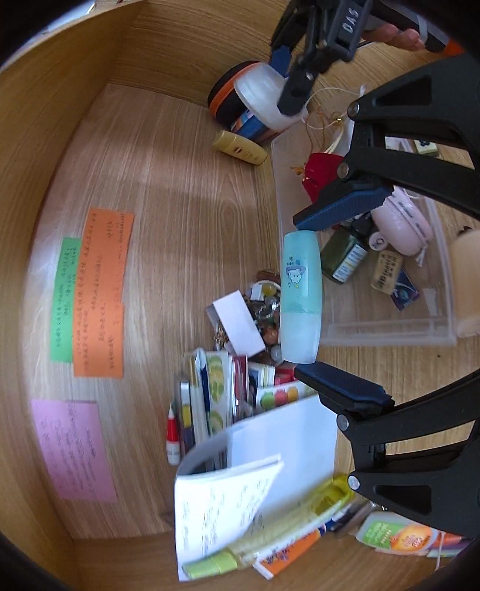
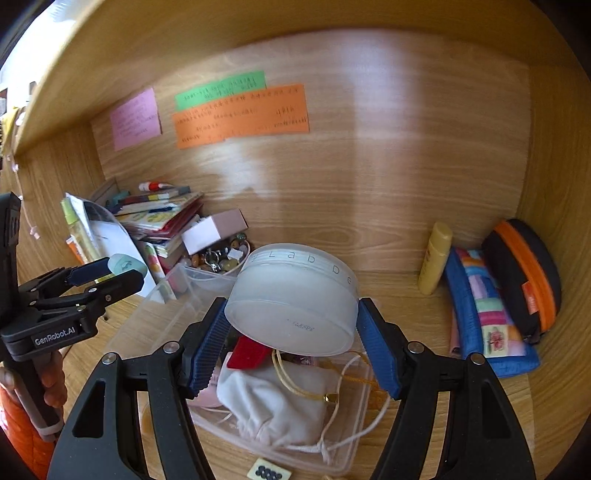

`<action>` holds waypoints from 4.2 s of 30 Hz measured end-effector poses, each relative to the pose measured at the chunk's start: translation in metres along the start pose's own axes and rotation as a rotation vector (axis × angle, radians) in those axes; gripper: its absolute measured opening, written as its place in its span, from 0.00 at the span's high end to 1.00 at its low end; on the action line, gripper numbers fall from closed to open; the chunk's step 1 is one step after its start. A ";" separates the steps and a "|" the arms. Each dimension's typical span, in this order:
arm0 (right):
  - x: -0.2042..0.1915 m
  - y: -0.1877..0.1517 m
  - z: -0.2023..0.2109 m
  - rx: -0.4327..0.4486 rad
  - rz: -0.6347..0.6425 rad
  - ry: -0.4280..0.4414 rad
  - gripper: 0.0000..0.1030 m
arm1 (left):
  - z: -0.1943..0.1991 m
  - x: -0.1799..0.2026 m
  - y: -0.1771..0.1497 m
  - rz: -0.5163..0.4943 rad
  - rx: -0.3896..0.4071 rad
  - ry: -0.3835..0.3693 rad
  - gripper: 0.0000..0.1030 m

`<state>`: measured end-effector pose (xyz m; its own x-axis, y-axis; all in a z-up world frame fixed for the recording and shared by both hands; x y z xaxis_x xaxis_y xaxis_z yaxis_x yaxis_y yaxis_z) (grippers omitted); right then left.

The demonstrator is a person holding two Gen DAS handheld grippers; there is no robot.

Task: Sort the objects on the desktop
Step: 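Carry blue tube into clear box with left gripper while right carries white container, then open both grippers over the clear box and withdraw toward the desk, then grasp the beige translucent cup with the left gripper while the right grasps the seashell, then carry cup into clear box with left gripper while right carries seashell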

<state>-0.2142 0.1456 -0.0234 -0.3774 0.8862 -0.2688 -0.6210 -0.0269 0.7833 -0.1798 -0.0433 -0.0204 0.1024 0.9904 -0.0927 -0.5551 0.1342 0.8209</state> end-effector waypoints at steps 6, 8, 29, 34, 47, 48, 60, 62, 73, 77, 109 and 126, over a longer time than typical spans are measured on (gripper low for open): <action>0.006 -0.013 -0.030 -0.081 -0.009 -0.016 0.36 | -0.025 0.010 -0.008 -0.028 -0.046 -0.023 0.30; 0.007 -0.017 -0.037 -0.095 -0.004 -0.024 0.36 | -0.032 0.011 -0.011 -0.031 -0.062 -0.033 0.30; -0.004 -0.035 -0.063 -0.140 0.089 -0.121 0.34 | -0.053 0.018 -0.027 -0.074 -0.185 -0.070 0.30; -0.009 -0.036 -0.062 -0.133 0.110 -0.114 0.33 | -0.053 0.020 -0.028 -0.090 -0.184 -0.065 0.30; -0.008 -0.025 -0.043 -0.076 0.098 -0.100 0.31 | -0.036 0.016 -0.020 -0.058 -0.122 -0.097 0.20; -0.009 -0.023 -0.040 -0.070 0.097 -0.100 0.29 | -0.034 0.015 -0.020 -0.058 -0.116 -0.086 0.17; -0.005 -0.025 0.013 0.005 0.130 -0.126 0.20 | 0.006 -0.002 -0.018 0.003 -0.051 -0.026 0.10; -0.001 -0.029 0.022 0.013 0.131 -0.136 0.20 | 0.017 -0.004 -0.020 0.001 -0.039 -0.016 0.10; 0.025 -0.062 0.052 -0.009 0.131 -0.220 0.19 | 0.048 -0.003 -0.054 -0.017 -0.058 0.019 0.07; 0.037 -0.078 0.049 -0.057 0.112 -0.240 0.19 | 0.045 0.005 -0.070 -0.024 -0.101 0.000 0.07; 0.064 -0.124 -0.006 -0.317 0.096 -0.221 0.51 | -0.011 0.027 -0.115 0.010 -0.269 -0.099 0.11; 0.064 -0.122 0.004 -0.286 0.073 -0.171 0.77 | -0.007 0.020 -0.118 0.009 -0.246 -0.096 0.16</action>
<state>-0.1595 0.2075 -0.1337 -0.3227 0.9411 -0.1008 -0.7730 -0.2006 0.6019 -0.1182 -0.0392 -0.1228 0.1678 0.9856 -0.0231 -0.7394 0.1413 0.6583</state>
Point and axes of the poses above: each gripper's, at about its wrist camera, not at the fingertips, and z roughly against the way its jaws point, x to its right, y to its top, the point moved 2 cm from there along -z, roughly the way its jaws point, and after that the axes turned 12 degrees about -z, right-handed, at the moved point
